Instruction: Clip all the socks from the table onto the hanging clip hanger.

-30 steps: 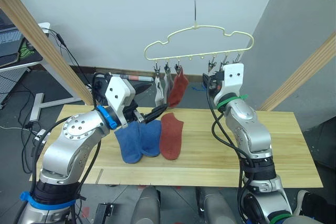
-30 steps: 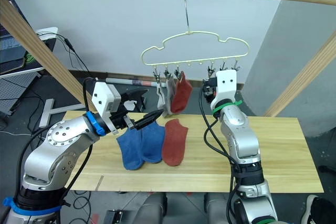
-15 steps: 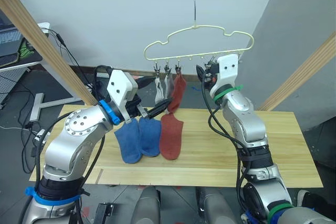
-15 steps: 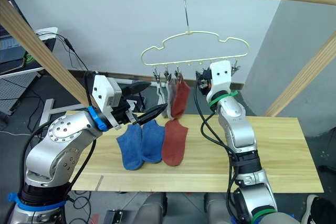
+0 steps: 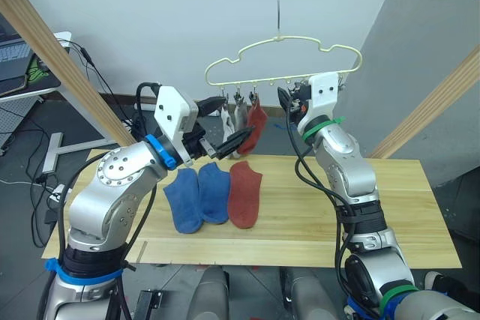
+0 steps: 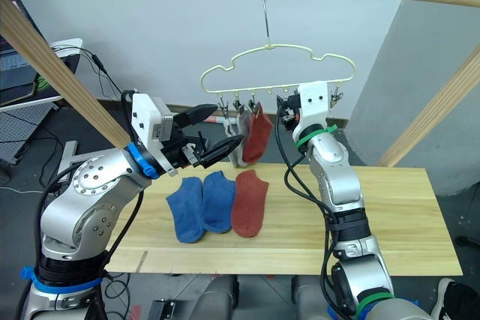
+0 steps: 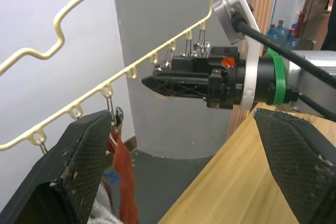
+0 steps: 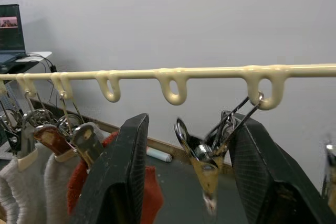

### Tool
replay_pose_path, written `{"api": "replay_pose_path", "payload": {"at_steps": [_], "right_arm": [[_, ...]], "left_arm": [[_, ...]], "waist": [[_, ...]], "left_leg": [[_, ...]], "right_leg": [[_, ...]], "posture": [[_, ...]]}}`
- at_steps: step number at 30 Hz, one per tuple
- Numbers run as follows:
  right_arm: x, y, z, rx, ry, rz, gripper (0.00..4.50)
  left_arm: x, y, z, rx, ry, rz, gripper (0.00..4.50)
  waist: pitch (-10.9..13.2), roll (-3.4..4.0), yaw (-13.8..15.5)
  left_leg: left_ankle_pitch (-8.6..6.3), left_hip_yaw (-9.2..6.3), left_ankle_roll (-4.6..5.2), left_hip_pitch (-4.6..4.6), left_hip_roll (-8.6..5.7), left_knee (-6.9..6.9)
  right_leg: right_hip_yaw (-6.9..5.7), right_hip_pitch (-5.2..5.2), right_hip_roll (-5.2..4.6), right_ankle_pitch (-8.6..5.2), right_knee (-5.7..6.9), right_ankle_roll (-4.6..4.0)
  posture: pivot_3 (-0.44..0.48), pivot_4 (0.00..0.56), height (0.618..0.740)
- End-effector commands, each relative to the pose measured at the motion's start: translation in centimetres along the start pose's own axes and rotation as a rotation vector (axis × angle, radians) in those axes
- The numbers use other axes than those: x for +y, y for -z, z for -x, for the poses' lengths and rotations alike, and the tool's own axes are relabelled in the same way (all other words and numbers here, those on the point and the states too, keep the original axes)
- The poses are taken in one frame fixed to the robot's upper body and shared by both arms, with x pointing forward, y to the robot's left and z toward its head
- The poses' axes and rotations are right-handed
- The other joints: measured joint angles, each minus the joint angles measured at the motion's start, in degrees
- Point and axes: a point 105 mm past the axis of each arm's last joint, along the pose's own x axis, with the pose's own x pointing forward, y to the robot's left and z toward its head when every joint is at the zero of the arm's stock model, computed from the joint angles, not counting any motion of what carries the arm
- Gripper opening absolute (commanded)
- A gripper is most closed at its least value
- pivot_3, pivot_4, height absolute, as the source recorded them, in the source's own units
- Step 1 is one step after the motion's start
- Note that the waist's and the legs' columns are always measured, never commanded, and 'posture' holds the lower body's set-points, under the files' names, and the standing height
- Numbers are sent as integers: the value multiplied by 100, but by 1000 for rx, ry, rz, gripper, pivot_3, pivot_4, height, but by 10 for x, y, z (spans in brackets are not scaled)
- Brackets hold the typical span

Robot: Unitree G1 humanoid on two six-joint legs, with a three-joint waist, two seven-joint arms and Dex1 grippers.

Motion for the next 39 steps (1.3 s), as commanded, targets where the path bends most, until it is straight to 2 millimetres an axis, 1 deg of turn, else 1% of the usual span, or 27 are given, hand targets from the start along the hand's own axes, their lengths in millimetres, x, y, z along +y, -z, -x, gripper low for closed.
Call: {"api": "replay_pose_path", "payload": {"at_steps": [1,13,15,17,19,22,27,28,29,30,31,33,36,37,38,39], "right_arm": [[-4,-20,-2,-79,22,1,2284],[-8,-19,-2,-74,41,-1,2284],[-9,-18,-2,-74,45,0,1897],[-10,-18,-1,-73,46,3,1347],[-11,-17,-1,-72,45,5,634],[-12,-17,0,-70,46,7,83],[-12,-16,0,-62,36,9,33],[-12,-17,0,-61,36,6,33],[-13,-17,1,-58,37,4,33],[-13,-17,1,-56,38,4,33],[-13,-17,1,-55,38,3,33],[-12,-17,1,-40,31,5,33],[-9,-15,2,-26,24,-5,33],[-8,-15,3,-23,23,-8,33],[-7,-15,3,-21,22,-11,33],[-7,-15,4,-18,21,-11,33]], "left_arm": [[-2,-15,1,-49,6,-36,4500],[-2,-17,-1,-58,11,-39,4500],[-2,-17,-1,-59,12,-39,4500],[-3,-17,-1,-60,14,-38,4500],[-4,-17,-1,-59,16,-36,4500],[-7,-15,-1,-56,24,-31,4500],[-10,-4,-3,-30,15,45,4500],[-12,3,-4,-5,16,59,4500],[-13,31,-3,88,-20,87,4500],[-15,51,-1,158,-44,105,4500],[-16,64,1,203,-60,114,4500],[-20,106,4,304,-110,148,4500],[-31,143,1,361,-139,202,4500],[-32,155,-1,384,-165,203,4500],[-33,164,-2,400,-181,200,4500],[-36,172,-4,414,-181,197,4500]], "waist": [[0,0,0],[0,0,0],[0,0,0],[0,0,0],[0,0,0],[0,0,0],[0,0,-1],[0,0,-1],[0,0,-5],[-1,2,-12],[-1,2,-16],[1,4,-29],[1,4,-30],[1,4,-18],[1,4,-13],[1,4,-18]], "left_leg": [[0,0,0,0,0,0],[0,0,0,-1,0,0],[0,0,0,-1,0,0],[0,0,0,-1,0,0],[0,0,0,-1,0,0],[0,0,0,-1,0,0],[0,0,0,-1,0,0],[0,0,0,-1,0,1],[0,0,0,-1,0,1],[0,0,0,-1,0,0],[0,2,0,3,0,0],[0,3,0,3,-1,0],[0,1,0,3,-1,2],[0,0,1,1,-1,3],[0,0,1,-1,-1,6],[1,0,1,-1,-1,8]], "right_leg": [[0,0,0,0,0,0],[0,0,0,1,0,-1],[0,0,0,1,0,0],[0,0,0,1,0,0],[0,0,0,2,0,-1],[0,0,0,2,0,-1],[0,0,0,1,0,0],[0,0,0,1,0,-1],[0,0,0,1,0,0],[0,0,0,1,0,1],[3,2,0,1,0,0],[4,2,0,2,0,-1],[1,0,0,0,2,0],[1,0,0,-1,2,-2],[1,0,0,-11,2,-19],[1,0,0,-11,2,-19]], "posture": [[145,243,740],[142,240,740],[143,238,740],[144,236,740],[144,236,740],[142,238,740],[137,241,740],[127,247,740],[115,249,740],[115,249,740],[104,254,740],[94,256,740],[82,258,740],[82,258,740],[68,260,740],[62,259,740]]}}
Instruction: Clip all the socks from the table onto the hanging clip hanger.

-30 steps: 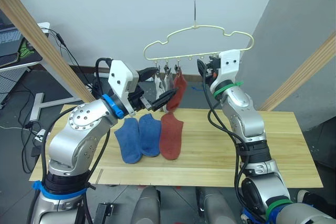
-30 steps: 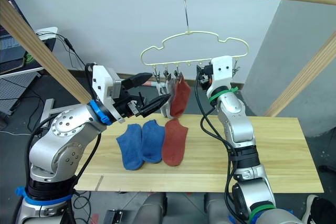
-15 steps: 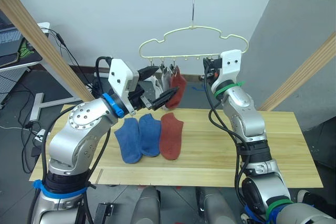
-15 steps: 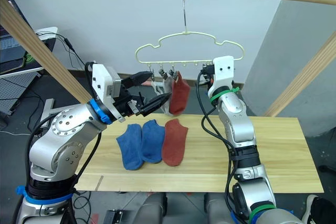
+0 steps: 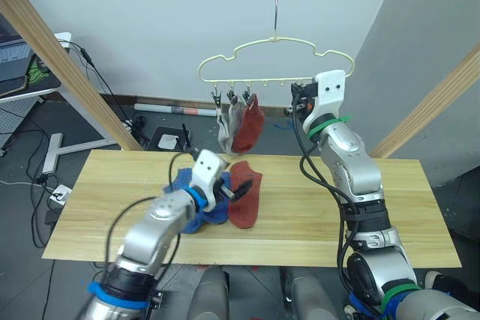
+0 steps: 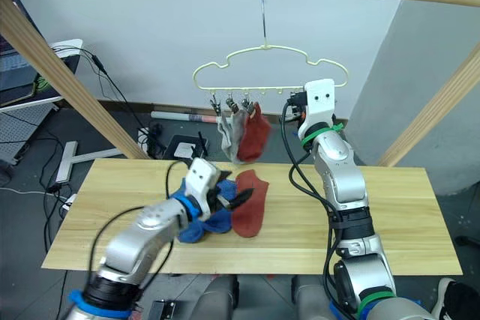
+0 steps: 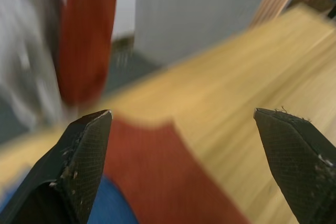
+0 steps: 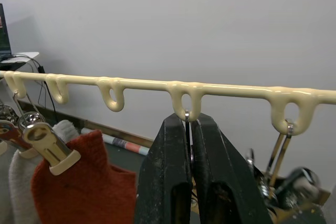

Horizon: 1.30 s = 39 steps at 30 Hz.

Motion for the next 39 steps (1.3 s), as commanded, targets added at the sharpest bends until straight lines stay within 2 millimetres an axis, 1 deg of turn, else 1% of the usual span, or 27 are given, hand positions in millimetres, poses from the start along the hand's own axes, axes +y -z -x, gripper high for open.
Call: {"api": "replay_pose_path", "payload": {"at_steps": [1,2,4,6,7,11,13,16,19,21,24,28,29,31,32,33,35,36,37,39], "right_arm": [[4,-14,3,-39,-12,-3,33],[3,-13,4,-33,-10,-3,33],[2,-12,5,-26,-7,-3,33],[2,-12,5,-24,-5,-4,33],[1,-12,6,-22,-3,-2,33],[-3,-8,9,1,10,8,33],[-3,-8,10,5,15,8,33],[-5,-7,12,11,21,10,33],[-6,-6,12,16,28,4,0],[-8,-5,13,22,37,-2,0],[-11,-5,14,26,39,2,0],[-16,-5,16,38,41,-3,0],[-17,-5,16,40,41,-5,0],[-26,-5,17,64,47,-68,0],[-30,-5,17,85,46,-117,0],[-32,-5,17,99,43,-151,0],[-34,-2,19,162,13,-215,0],[-38,0,20,207,12,-264,0],[-41,3,21,251,19,-334,0],[-46,4,24,307,27,-427,0]], "left_arm": [[0,10,-16,6,-44,-69,4500],[2,19,-22,33,-66,-85,4500],[4,29,-29,64,-92,-96,4500],[5,31,-32,67,-97,-90,4500],[3,33,-35,68,-89,-96,4500],[2,42,-55,115,-106,-141,4500],[4,47,-59,140,-117,-139,4500],[-1,57,-62,189,-80,-172,4500],[-11,70,-60,245,-7,-240,3919],[-15,74,-58,251,23,-277,3372],[-16,76,-56,255,46,-319,2411],[-26,78,-52,231,95,-347,1170],[-29,78,-51,223,107,-358,833],[-37,67,-49,142,138,-382,243],[-40,59,-48,98,143,-393,20],[-41,54,-47,70,145,-400,20],[-44,39,-45,-14,142,-353,20],[-46,30,-43,-67,149,-335,20],[-49,18,-40,-128,159,-346,20],[-53,-1,-34,-217,172,-383,20]], "waist": [[0,0,-8],[0,0,-11],[0,0,-23],[0,0,-48],[0,1,-71],[1,1,-82],[1,1,-115],[1,2,-150],[0,2,-158],[0,2,-156],[0,2,-156],[0,2,-160],[0,2,-160],[1,2,-156],[1,3,-154],[2,5,-148],[4,7,-133],[6,10,-131],[6,11,-129],[6,11,-121]], "left_leg": [[0,0,0,0,0,1],[0,0,0,0,0,1],[0,0,0,0,0,0],[0,0,0,0,0,-1],[0,0,0,-1,0,-1],[0,-1,0,-2,-1,0],[0,-1,0,-6,-2,2],[0,-2,0,-5,-3,1],[0,-3,0,-2,-3,-1],[0,-3,0,-1,-3,1],[0,-3,0,11,-3,1],[0,-3,0,17,-3,1],[0,-3,0,17,-3,1],[0,-3,0,17,-3,1],[0,-4,0,17,-3,0],[0,-3,0,17,-3,0],[0,-5,0,14,-3,0],[0,-6,0,14,-3,0],[0,-6,0,12,-3,1],[0,-6,1,11,-3,1]], "right_leg": [[1,0,0,0,0,0],[1,0,0,0,0,0],[0,0,0,2,2,4],[0,0,0,13,0,23],[0,0,0,13,-1,23],[-2,0,0,14,0,25],[-1,0,-1,13,-2,33],[-1,0,-1,12,-2,35],[-1,1,-1,11,2,35],[-1,6,-1,7,0,43],[-1,19,-2,4,-2,47],[-1,22,-2,3,-1,47],[0,22,-2,3,-1,47],[0,23,-2,3,-1,46],[0,23,-2,3,-2,46],[0,23,-3,3,-2,46],[-1,23,-4,3,-3,44],[-1,23,-4,-2,-3,36],[-1,23,-5,-13,-3,17],[-2,23,-6,-15,-2,13]], "posture": [[62,259,740],[62,259,740],[53,262,740],[53,262,740],[34,265,740],[24,269,740],[24,269,740],[12,273,740],[12,273,740],[12,273,740],[12,273,740],[1,280,740],[5,278,740],[10,277,740],[13,275,740],[13,275,740],[14,275,740],[15,270,740],[15,270,740],[18,265,740]]}}
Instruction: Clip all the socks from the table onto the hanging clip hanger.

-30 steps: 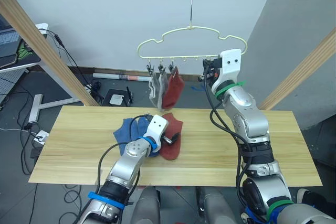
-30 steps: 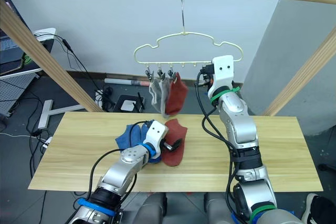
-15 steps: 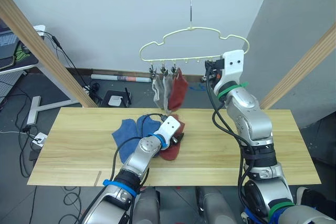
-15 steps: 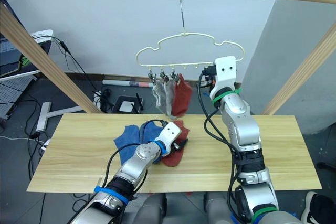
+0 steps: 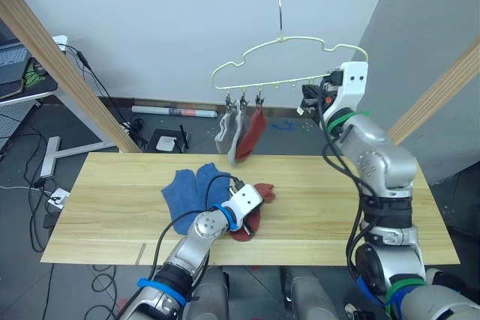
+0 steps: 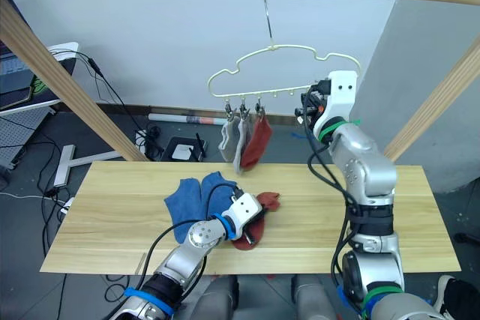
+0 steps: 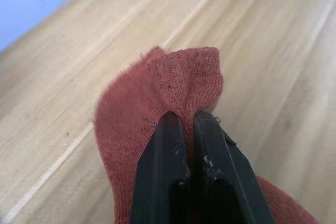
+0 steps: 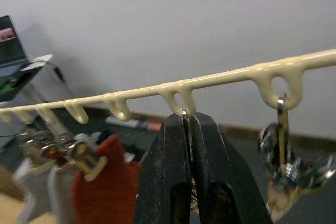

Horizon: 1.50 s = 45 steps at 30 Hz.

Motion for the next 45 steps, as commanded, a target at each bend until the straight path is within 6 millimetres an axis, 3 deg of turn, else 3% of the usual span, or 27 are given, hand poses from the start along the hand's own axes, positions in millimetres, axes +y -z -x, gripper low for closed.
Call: {"api": "replay_pose_path", "payload": {"at_steps": [1,3,8,15,39,40,42,45], "right_arm": [[-24,10,9,127,71,-184,0],[-28,7,13,181,78,-275,0],[-27,2,20,261,68,-342,0],[-20,4,25,316,63,-395,0],[0,4,26,294,27,-446,0],[2,3,26,290,15,-454,524],[4,2,25,285,3,-463,1014],[5,-3,26,272,-10,-468,2238]], "left_arm": [[6,-54,7,-234,-19,-96,20],[9,-80,13,-347,-37,-195,20],[13,-113,16,-470,-70,-300,20],[18,-137,9,-543,-115,-317,20],[28,-151,3,-600,-143,-334,20],[29,-150,4,-598,-143,-335,0],[30,-149,3,-595,-144,-335,0],[31,-149,2,-594,-145,-333,0]], "waist": [[0,0,7],[-1,1,11],[-4,5,26],[-6,9,26],[-14,21,-9],[-14,22,-11],[-15,23,-19],[-15,24,-40]], "left_leg": [[0,0,0,1,0,0],[0,0,0,0,0,0],[0,1,1,-3,-2,0],[0,-3,2,-9,-3,0],[0,-9,3,-19,-4,0],[0,-9,3,-19,-4,0],[0,-10,3,-19,-4,0],[0,-9,3,-25,-4,0]], "right_leg": [[-2,2,-1,-1,0,-2],[-2,2,-1,1,0,-5],[-4,4,-3,10,-5,-20],[-12,3,-3,19,-7,7],[-21,0,-3,26,-8,13],[-21,0,-3,26,-8,13],[-21,-1,-2,27,-8,13],[-20,-7,-2,31,-7,6]], "posture": [[18,265,740],[18,260,740],[16,252,740],[10,235,740],[-13,210,740],[-26,204,740],[-34,199,740],[-38,198,740]]}}
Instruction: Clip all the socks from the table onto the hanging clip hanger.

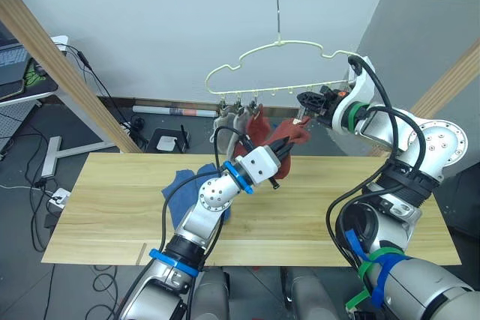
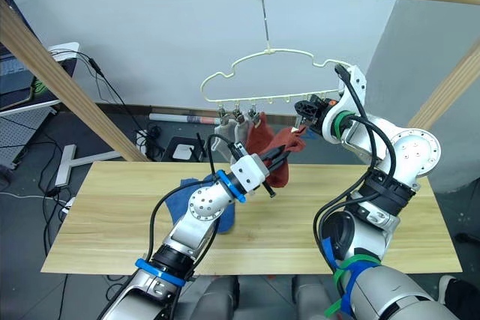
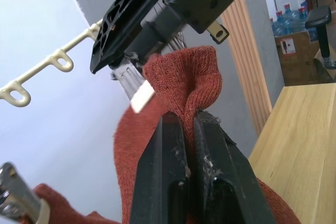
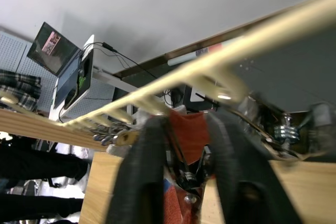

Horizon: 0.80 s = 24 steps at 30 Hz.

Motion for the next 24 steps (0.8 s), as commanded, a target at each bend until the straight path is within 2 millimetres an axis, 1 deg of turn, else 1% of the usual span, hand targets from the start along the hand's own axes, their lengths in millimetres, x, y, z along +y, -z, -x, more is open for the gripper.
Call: {"api": "replay_pose_path", "payload": {"at_steps": [1,3,6,7,8,11,14,16,18,20,23,24], "right_arm": [[2,-6,5,-24,-16,-5,2598],[6,-9,8,-34,-44,0,3334],[32,-14,17,-45,-256,-9,4426],[38,-14,22,-41,-303,16,4467],[39,-15,27,-42,-319,41,4467],[37,-12,41,-31,-341,113,4467],[30,-8,56,-23,-321,215,4500],[24,-2,64,-20,-270,305,4500],[19,2,71,-48,-207,407,4500],[17,7,71,-77,-177,462,4500],[18,26,64,-111,-135,575,4500],[19,29,62,-125,-132,599,4500]], "left_arm": [[7,-9,-3,-44,-22,-15,0],[6,-8,-4,-41,-13,-13,0],[7,-6,-7,-34,-12,-11,0],[9,-5,-7,-30,-14,-10,0],[10,-4,-8,-25,-19,-6,0],[13,0,-9,-16,-28,10,0],[15,2,-9,-10,-36,43,861],[17,4,-8,-1,-34,67,1429],[20,7,-5,16,-41,103,2100],[23,9,-2,27,-36,117,2711],[30,14,12,65,-42,149,3586],[32,14,15,72,-41,153,3916]], "waist": [[0,1,-18],[0,2,-32],[0,2,-71],[0,2,-87],[0,2,-100],[0,2,-126],[0,3,-146],[1,5,-155],[1,5,-163],[1,6,-197],[1,6,-277],[1,6,-300]], "left_leg": [[0,0,0,-4,0,0],[1,1,1,-6,0,-1],[1,1,2,-14,0,-1],[1,2,2,-15,0,0],[1,1,2,-16,0,-1],[1,2,3,-18,0,-1],[0,2,4,-18,0,0],[0,3,5,-19,0,0],[1,4,6,-17,0,0],[1,4,6,-16,0,0],[2,8,8,-13,1,2],[2,8,7,-12,3,1]], "right_leg": [[0,-6,0,1,1,0],[1,-11,1,1,4,-2],[2,-18,1,3,4,-2],[2,-19,1,3,4,-2],[2,-19,1,3,4,-2],[3,-20,1,3,3,-2],[4,-20,1,2,3,-1],[6,-22,1,0,4,2],[7,-22,2,-3,5,7],[8,-22,3,-14,5,25],[12,-24,5,-13,7,31],[12,-24,6,-13,6,31]], "posture": [[-38,198,740],[-44,198,740],[-48,205,740],[-52,208,740],[-52,208,740],[-56,214,740],[-57,219,740],[-60,218,740],[-60,218,740],[-57,222,740],[-53,223,740],[-45,229,740]]}}
